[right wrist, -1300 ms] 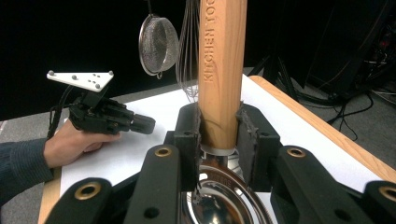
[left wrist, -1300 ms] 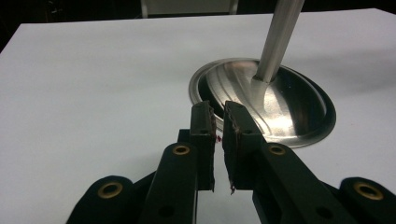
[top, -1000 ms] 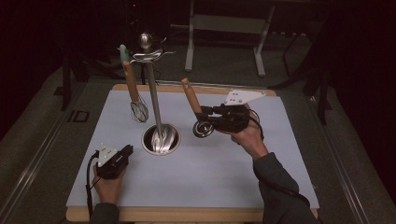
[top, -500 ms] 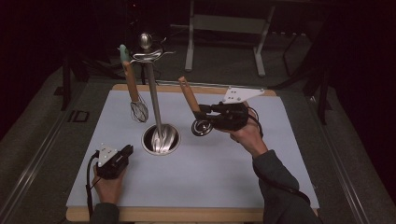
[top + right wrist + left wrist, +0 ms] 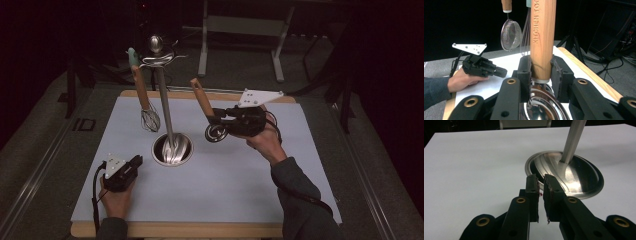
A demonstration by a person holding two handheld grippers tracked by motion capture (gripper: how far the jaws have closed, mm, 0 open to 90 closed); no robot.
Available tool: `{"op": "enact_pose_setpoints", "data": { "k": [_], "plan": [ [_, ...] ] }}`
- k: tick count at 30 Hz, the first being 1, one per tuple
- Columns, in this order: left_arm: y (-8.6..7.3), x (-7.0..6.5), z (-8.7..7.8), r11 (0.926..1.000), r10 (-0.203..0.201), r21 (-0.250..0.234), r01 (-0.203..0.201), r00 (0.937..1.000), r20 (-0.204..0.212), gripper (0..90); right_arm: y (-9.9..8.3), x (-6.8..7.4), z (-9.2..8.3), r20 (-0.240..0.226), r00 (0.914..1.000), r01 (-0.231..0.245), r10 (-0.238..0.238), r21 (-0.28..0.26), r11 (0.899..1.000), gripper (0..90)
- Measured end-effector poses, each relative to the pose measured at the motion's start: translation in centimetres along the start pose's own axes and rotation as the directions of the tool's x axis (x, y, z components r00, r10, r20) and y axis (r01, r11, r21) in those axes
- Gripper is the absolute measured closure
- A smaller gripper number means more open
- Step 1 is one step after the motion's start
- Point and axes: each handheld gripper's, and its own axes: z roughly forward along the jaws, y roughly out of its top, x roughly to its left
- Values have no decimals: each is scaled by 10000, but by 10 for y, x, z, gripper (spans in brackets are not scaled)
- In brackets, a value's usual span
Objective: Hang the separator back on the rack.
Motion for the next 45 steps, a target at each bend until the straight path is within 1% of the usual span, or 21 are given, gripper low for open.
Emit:
{"op": "enact_pose_setpoints", "data": {
  "k": [7,10,36,45],
  "plan": [
    [0,0,0,10000,6,11,-6,10000,-5,826,0,0,2,-24,10000,51,-51,67,10000,709],
    [0,0,0,10000,12,14,-11,10000,-16,826,1,0,3,-25,10000,70,-70,-3,10000,709],
    [0,0,0,10000,17,11,-17,10000,-10,826,22,9,13,-282,9984,486,-492,-213,9986,709],
    [0,0,0,10000,-1,-7,1,10000,-2,825,27,10,15,-361,9981,489,-501,-331,9983,709]
  ]
}}
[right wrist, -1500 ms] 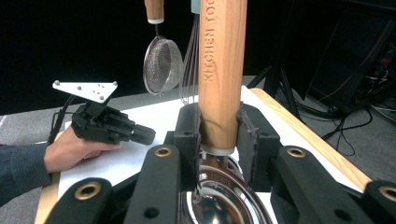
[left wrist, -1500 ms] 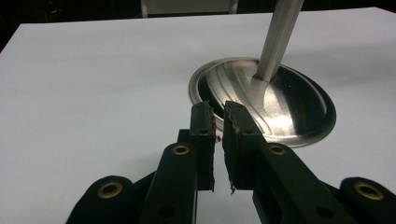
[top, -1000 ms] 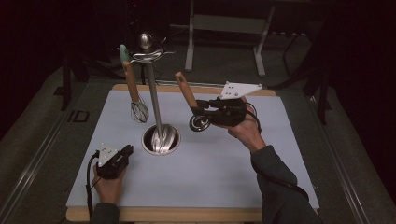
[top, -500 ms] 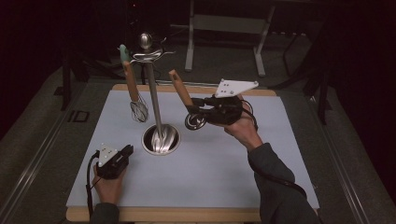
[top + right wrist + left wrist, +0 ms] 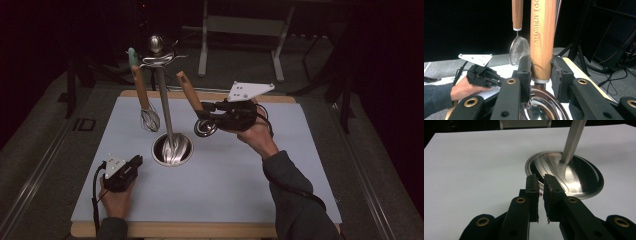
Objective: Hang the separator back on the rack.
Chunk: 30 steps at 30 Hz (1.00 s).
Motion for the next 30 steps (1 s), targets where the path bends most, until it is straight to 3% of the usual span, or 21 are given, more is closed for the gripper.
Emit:
{"op": "enact_pose_setpoints", "data": {
  "k": [30],
  "plan": [
    [0,0,0,10000,6,25,-6,10000,16,824,10,4,4,-226,9997,97,-101,-180,9998,709]
  ]
}}
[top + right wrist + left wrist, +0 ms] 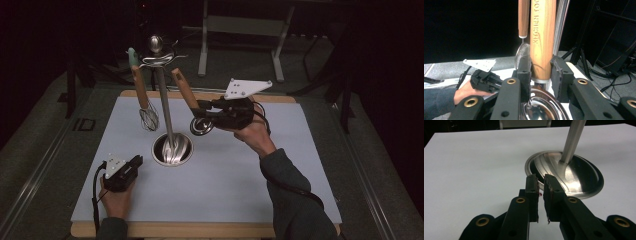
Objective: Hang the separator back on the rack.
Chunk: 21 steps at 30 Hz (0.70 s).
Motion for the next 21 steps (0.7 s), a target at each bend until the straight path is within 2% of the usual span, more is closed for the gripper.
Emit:
{"op": "enact_pose_setpoints", "data": {
  "k": [21],
  "plan": [
    [0,0,0,10000,25,7,-25,10000,-13,819,6,4,2,-54,9999,157,-159,-204,9997,709]
  ]
}}
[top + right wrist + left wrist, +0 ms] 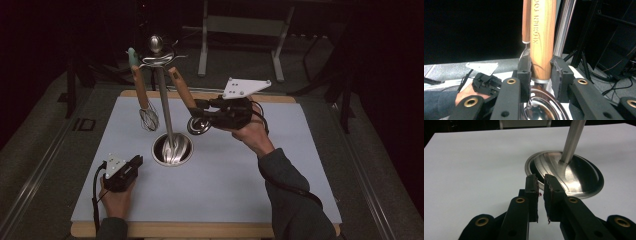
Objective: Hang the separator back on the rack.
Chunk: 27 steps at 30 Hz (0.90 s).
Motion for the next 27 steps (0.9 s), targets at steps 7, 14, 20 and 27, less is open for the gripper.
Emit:
{"op": "enact_pose_setpoints", "data": {
  "k": [7,14,20,27],
  "plan": [
    [0,0,0,10000,14,4,-14,10000,2,818,2,2,1,-44,10000,37,-37,-45,10000,709],
    [0,0,0,10000,15,6,-15,10000,0,817,4,2,2,-79,9999,69,-69,-58,10000,709],
    [0,0,0,10000,11,12,-11,10000,2,817,6,3,6,-93,9999,43,-43,-44,10000,709],
    [0,0,0,10000,19,17,-19,10000,-1,816,7,2,10,-44,10000,4,-3,42,10000,709]
  ]
}}
